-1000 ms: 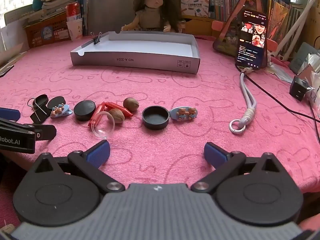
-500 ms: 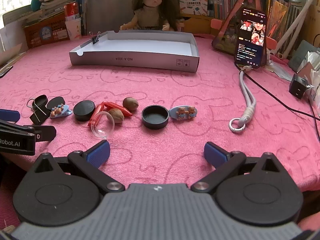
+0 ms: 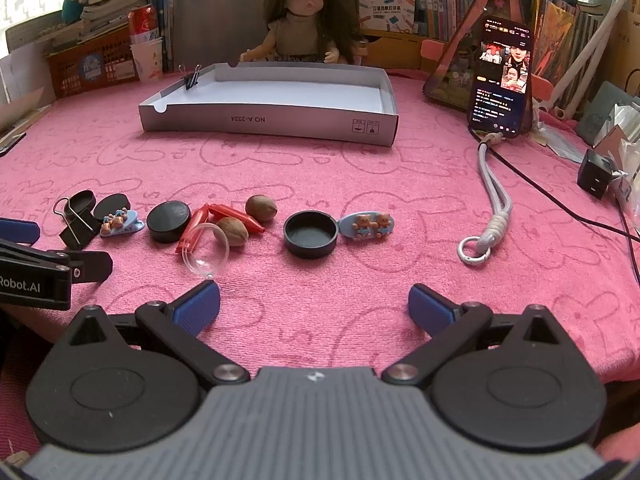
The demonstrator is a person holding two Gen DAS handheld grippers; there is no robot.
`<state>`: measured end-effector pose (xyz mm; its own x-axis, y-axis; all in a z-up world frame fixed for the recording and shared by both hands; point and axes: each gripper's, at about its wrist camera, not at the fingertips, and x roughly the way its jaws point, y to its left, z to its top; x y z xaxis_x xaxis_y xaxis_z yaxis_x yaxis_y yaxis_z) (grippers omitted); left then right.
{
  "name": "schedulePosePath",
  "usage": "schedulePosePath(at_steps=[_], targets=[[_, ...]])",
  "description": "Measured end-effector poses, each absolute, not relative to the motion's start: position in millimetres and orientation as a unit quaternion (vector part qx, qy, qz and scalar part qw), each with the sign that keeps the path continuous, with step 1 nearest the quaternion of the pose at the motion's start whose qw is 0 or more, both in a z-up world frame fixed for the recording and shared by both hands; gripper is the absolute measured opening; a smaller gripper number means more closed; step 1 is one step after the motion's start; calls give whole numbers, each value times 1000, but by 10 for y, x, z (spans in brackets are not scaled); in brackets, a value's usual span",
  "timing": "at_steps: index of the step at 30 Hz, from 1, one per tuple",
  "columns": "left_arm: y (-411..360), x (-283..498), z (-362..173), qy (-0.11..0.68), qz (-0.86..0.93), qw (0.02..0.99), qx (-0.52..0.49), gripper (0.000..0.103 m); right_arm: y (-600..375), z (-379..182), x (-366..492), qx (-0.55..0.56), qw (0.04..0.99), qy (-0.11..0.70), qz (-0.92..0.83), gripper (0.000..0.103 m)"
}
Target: Organize rigid objects
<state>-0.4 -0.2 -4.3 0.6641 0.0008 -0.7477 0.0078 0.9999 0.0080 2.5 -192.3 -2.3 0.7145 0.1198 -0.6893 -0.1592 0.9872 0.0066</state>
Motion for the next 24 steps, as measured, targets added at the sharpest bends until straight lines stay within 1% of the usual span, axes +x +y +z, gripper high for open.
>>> schedulePosePath(at_steps=[24], targets=[[4,5,-29,408,-2,913,5,103,-1921,-21,22,-24,926,370,73,103]])
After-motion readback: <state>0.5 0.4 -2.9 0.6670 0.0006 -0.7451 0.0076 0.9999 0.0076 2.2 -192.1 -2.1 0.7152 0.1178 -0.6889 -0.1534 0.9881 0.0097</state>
